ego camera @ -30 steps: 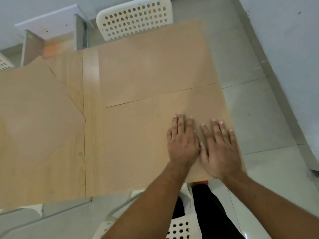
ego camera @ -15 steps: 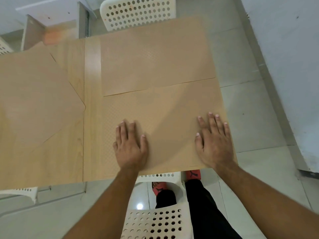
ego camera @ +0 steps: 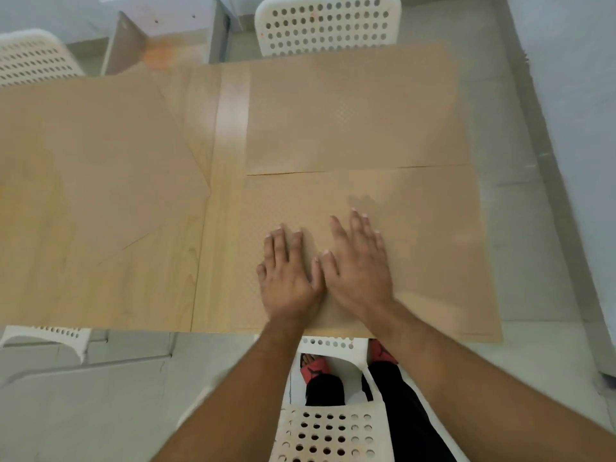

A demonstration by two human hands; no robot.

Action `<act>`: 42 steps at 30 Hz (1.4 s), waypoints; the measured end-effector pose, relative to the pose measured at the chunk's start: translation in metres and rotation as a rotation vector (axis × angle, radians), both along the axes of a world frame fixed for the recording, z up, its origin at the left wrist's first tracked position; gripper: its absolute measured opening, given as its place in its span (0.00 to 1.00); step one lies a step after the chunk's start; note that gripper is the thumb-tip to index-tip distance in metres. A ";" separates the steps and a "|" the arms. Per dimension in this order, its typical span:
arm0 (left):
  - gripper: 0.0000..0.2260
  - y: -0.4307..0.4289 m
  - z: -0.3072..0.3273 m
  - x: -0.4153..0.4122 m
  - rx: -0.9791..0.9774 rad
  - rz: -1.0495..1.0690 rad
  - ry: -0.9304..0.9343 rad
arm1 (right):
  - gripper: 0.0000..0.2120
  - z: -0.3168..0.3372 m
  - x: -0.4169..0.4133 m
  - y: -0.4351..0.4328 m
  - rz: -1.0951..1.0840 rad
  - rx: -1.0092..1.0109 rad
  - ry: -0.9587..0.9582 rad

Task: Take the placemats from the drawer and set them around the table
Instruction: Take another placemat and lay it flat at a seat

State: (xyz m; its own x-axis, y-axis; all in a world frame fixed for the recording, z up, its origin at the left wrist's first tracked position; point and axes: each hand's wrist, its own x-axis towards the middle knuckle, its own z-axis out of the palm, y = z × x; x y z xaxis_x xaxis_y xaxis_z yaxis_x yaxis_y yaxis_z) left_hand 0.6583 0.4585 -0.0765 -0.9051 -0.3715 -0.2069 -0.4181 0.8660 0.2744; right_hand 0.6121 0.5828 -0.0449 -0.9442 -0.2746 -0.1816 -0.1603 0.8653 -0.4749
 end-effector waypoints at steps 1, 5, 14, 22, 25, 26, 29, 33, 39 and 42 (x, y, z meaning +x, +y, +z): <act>0.29 -0.001 -0.001 0.001 0.017 -0.002 -0.002 | 0.29 0.000 -0.009 -0.017 0.044 -0.015 -0.005; 0.26 -0.002 -0.003 0.000 0.082 0.039 0.065 | 0.27 -0.019 -0.049 -0.052 0.120 0.089 0.017; 0.22 -0.043 -0.006 -0.003 0.106 -0.073 0.081 | 0.29 -0.039 -0.051 -0.051 0.119 0.188 0.171; 0.25 -0.098 0.004 -0.087 -0.016 -0.211 -0.022 | 0.29 -0.040 -0.051 -0.056 0.106 0.227 0.214; 0.26 -0.085 -0.004 -0.099 -0.002 -0.238 -0.031 | 0.29 -0.044 -0.051 -0.057 0.102 0.227 0.234; 0.26 -0.082 -0.007 -0.094 0.005 -0.223 -0.028 | 0.28 -0.045 -0.051 -0.056 0.097 0.220 0.242; 0.26 -0.071 -0.008 -0.053 0.023 -0.202 0.012 | 0.28 -0.045 -0.051 -0.055 0.118 0.211 0.241; 0.26 -0.051 -0.010 0.010 0.034 -0.167 0.006 | 0.29 -0.044 -0.050 -0.052 0.126 0.200 0.229; 0.25 -0.049 0.003 -0.033 0.122 -0.154 -0.040 | 0.28 -0.044 -0.050 -0.052 0.134 0.198 0.222; 0.25 -0.051 0.001 -0.059 0.094 -0.161 -0.014 | 0.28 -0.046 -0.052 -0.052 0.135 0.191 0.200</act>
